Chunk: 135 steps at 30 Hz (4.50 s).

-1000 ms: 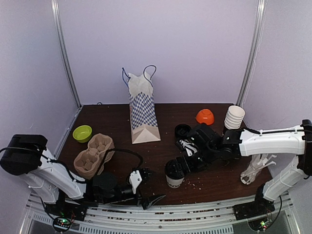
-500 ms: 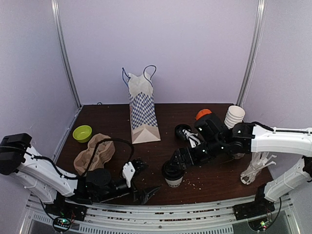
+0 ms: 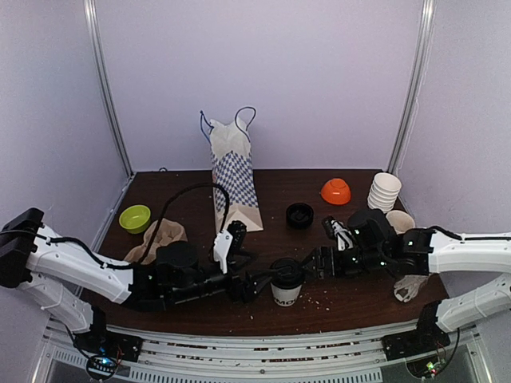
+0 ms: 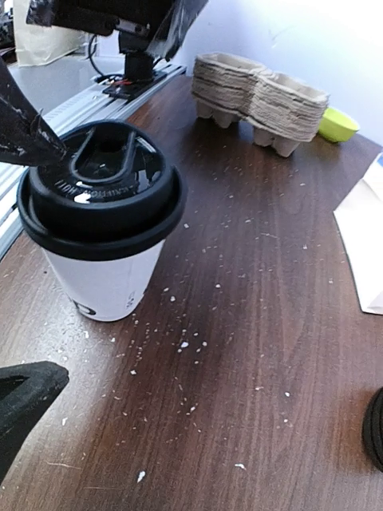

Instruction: Pack the takeout coffee

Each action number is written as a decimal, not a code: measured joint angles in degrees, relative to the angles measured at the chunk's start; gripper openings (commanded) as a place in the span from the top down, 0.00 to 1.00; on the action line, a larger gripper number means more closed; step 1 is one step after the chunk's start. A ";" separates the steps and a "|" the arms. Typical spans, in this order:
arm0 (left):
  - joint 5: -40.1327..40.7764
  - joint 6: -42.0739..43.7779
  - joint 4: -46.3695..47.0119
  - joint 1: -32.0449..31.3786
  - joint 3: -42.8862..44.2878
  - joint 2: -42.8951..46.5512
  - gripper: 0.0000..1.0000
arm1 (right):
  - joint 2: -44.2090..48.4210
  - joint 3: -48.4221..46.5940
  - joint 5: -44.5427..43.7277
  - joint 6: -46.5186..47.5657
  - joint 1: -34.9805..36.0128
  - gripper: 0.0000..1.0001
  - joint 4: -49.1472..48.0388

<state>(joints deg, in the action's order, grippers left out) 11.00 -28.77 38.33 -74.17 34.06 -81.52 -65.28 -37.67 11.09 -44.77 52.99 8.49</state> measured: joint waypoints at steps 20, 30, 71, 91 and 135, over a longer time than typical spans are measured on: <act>-14.99 -13.18 -5.62 6.95 5.97 -12.31 0.41 | -1.99 7.13 3.34 -6.71 -0.48 0.28 -13.51; -17.00 -15.13 -3.58 7.78 5.97 -13.44 0.48 | -3.10 9.60 5.01 -8.24 -0.81 0.38 -20.33; -5.62 -6.78 -25.66 8.09 -1.68 21.29 0.02 | -20.57 -30.38 -2.99 16.63 5.99 0.00 27.54; -2.16 -6.64 -28.11 8.09 -4.70 22.27 0.02 | -29.27 -37.88 -9.81 19.12 9.35 0.04 35.34; -0.22 -6.21 -26.93 8.09 -5.25 22.10 0.02 | -18.91 -32.39 -13.42 27.74 -24.74 0.25 36.59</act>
<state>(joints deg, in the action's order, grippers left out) 10.79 -34.98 11.40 -66.08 28.82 -59.42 -84.18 -70.06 -2.33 -17.04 28.25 45.08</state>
